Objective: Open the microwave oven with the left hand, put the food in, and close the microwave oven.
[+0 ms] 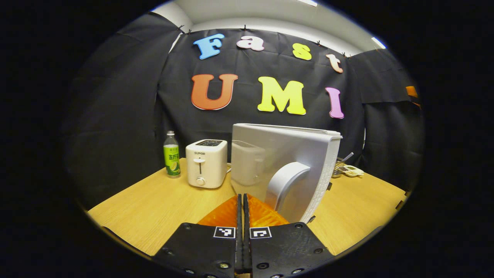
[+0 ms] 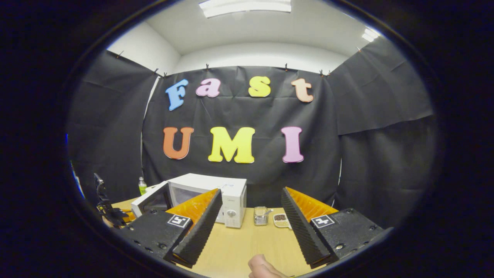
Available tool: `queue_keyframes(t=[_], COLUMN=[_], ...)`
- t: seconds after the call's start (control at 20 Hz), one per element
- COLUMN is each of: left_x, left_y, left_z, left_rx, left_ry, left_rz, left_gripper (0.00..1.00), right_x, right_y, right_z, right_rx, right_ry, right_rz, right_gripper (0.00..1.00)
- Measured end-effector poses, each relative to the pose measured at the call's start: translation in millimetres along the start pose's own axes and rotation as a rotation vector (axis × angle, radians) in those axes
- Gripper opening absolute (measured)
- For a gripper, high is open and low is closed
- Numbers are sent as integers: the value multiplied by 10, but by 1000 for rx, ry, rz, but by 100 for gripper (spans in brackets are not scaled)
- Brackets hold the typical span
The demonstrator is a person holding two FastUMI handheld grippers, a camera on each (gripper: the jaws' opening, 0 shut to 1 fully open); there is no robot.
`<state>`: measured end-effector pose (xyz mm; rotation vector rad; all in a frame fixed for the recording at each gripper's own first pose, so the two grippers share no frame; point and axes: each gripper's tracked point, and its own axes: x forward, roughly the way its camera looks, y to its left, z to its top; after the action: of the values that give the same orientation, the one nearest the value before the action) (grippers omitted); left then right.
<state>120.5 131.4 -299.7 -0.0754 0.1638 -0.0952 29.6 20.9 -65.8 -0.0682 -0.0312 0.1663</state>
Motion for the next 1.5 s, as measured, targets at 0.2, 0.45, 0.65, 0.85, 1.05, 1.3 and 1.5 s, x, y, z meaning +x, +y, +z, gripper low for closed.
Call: queue_keyframes(t=[0.2, 0.45, 0.65, 0.85, 1.05, 1.3, 1.5], left_x=[252, 540, 753, 990, 1267, 1582, 1805], left_y=[-371, -754, -997, -1230, -1416, -1667, -1837], left_z=[1, 6, 33, -20, -2, 83, 189], left_rx=[-30, -19, -17, 2, 4, -11, -17], left_ry=[-21, -19, -37, -35, -41, -22, -20], left_rz=[-73, -156, -202, -243, -243, -234, -221], left_gripper=[0, 0, 0, 0, 0, 0, 0], right_x=[-185, -348, -603, -811, -989, -1146, -1222], right_y=[-216, -455, -608, -692, -749, -819, -831], right_z=[74, 74, 184, 228, 153, 70, 85], right_rx=[-17, -7, 6, 21, 39, 54, 44], right_ry=[-32, -56, -87, -100, -91, -77, -82], right_rz=[-14, -35, -63, -87, -96, -127, -129], right_gripper=[98, 98, 99, 99, 99, 99, 99])
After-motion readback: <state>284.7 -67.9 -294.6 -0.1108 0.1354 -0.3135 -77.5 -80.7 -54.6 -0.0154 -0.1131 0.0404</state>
